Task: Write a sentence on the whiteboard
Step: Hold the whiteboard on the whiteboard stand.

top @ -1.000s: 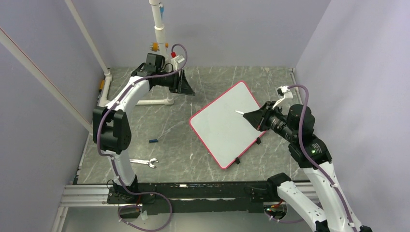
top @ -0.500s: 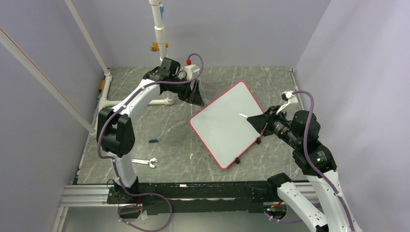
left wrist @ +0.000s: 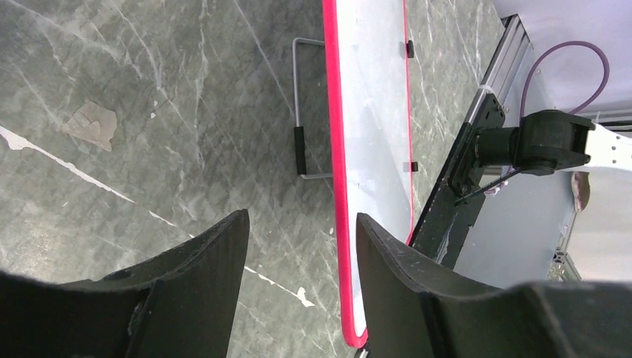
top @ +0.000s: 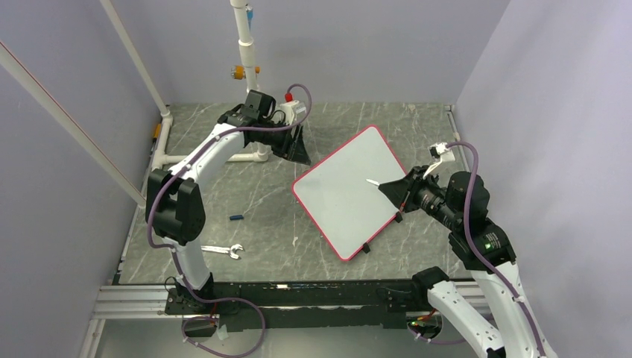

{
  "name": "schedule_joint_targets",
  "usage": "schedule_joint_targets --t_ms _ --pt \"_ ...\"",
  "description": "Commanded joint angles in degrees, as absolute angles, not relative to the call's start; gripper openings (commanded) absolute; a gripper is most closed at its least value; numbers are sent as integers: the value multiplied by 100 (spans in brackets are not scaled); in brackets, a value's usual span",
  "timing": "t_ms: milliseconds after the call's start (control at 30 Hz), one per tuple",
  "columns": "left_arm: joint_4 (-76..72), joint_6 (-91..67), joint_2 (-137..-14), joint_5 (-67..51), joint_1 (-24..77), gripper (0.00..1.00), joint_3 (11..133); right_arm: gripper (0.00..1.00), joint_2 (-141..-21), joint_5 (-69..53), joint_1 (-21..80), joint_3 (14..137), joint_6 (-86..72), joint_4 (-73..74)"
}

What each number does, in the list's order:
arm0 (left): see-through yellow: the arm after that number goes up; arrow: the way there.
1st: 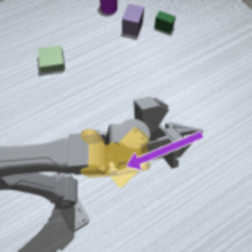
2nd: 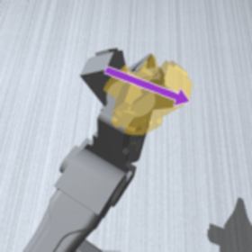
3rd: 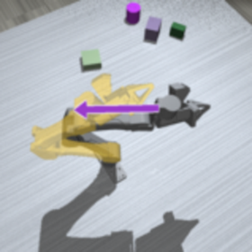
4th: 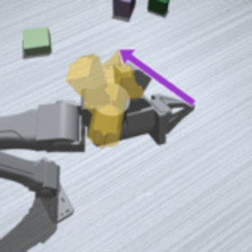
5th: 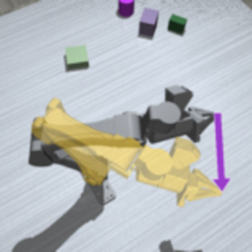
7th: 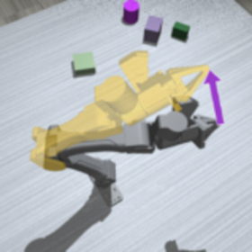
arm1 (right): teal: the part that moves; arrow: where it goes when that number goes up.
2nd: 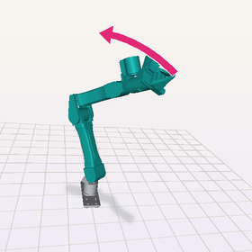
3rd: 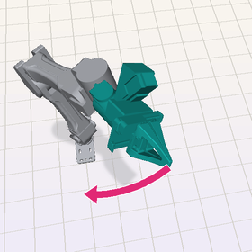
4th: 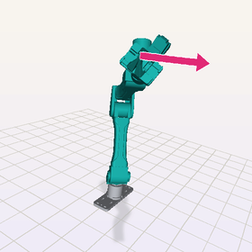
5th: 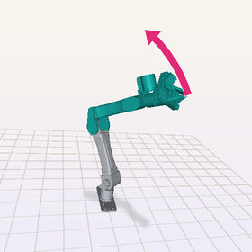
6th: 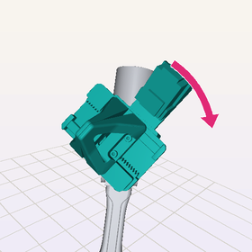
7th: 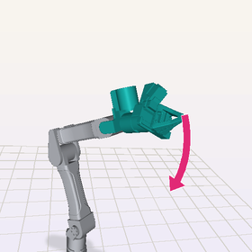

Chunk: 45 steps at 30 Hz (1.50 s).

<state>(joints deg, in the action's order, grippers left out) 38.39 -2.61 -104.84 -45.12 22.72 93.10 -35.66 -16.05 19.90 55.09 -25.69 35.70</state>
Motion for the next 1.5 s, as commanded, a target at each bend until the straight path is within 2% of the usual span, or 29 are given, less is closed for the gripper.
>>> schedule_joint_targets --t_ms 0,100,400,600,833,1033,1133,1300,1467 --pt "3790 -221 -10365 -4640 2294 61 9365 0 -3470 -1740 1986 5483 -2481 3236" --pt "3699 -286 -10361 -4742 2307 65 9335 0 -3513 -1762 1989 5506 -2440 3247" --pt "3880 -180 -10548 -4848 2539 61 9419 0 -3550 -1835 1986 5356 -2424 3167" --pt "3931 -186 -10643 -4718 2783 55 9446 0 -3587 -1874 1987 5339 -2391 3166" --pt "4025 -223 -10849 -4720 2859 42 9536 0 -3657 -2215 1986 5205 -2426 2979" --pt "4019 -315 -10840 -4730 2878 18 9582 0 -3908 -2860 1990 5145 -2303 2703" --pt "3991 -374 -10780 -4688 2906 12 9589 0 -4157 -2979 2014 5209 -2220 2751" --pt "3983 -544 -10732 -4549 2990 1 9640 0 -4323 -2520 2323 5269 -2128 2745" --pt "4013 -736 -10671 -4374 3085 0 9720 0 -4680 -1251 3445 5439 -2014 2850"
